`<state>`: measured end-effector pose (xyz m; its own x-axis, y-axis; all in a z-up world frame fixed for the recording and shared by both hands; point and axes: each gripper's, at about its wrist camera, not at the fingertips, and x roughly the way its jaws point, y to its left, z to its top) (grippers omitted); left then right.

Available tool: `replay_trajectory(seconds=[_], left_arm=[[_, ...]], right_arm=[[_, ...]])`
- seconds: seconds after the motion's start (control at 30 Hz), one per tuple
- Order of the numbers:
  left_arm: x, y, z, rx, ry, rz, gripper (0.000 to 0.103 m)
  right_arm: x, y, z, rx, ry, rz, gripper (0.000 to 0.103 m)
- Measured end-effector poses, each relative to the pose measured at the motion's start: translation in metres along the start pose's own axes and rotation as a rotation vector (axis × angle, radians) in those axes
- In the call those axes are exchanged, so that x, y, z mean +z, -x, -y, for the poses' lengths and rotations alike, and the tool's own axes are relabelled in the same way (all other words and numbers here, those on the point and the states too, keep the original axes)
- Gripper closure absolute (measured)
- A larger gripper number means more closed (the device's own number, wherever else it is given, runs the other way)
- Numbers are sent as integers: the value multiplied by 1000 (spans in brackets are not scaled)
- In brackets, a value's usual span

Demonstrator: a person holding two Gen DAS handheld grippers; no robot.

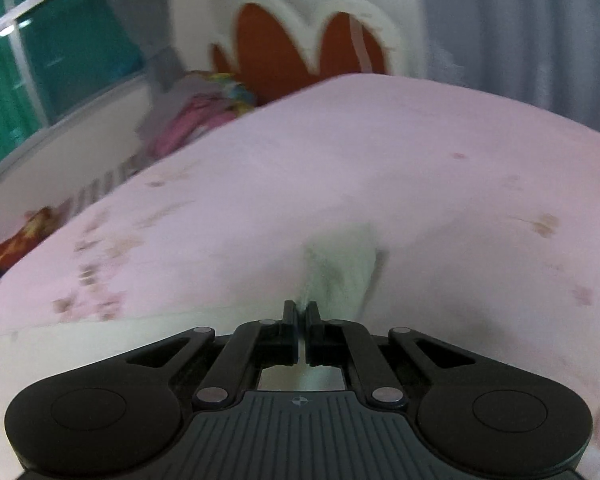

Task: Fold small clothes
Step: 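Grasp the sleeve cuff with the right gripper and lift it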

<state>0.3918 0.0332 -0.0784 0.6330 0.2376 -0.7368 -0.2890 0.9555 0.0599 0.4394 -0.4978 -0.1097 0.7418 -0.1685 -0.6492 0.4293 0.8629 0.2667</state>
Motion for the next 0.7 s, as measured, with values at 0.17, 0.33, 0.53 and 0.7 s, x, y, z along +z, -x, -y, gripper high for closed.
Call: replay_trajectory(seconds=[0.17,0.33,0.53,0.7], left_arm=[[1,-9,-20,-22,11,0,0],[-3,-20,-37,-56,-16,-5,0],[-8,-25,-73,-106,10,-23,0],[-9,-26,-103,-108,10,-16,0]], right_arm=[[-5,7,-64,118,65,-30,101],[-25,17,-142,220,162,-55,101],[-71,20,-236,292,305,-97,101],[-112,17,-298,337,414,-124,101]])
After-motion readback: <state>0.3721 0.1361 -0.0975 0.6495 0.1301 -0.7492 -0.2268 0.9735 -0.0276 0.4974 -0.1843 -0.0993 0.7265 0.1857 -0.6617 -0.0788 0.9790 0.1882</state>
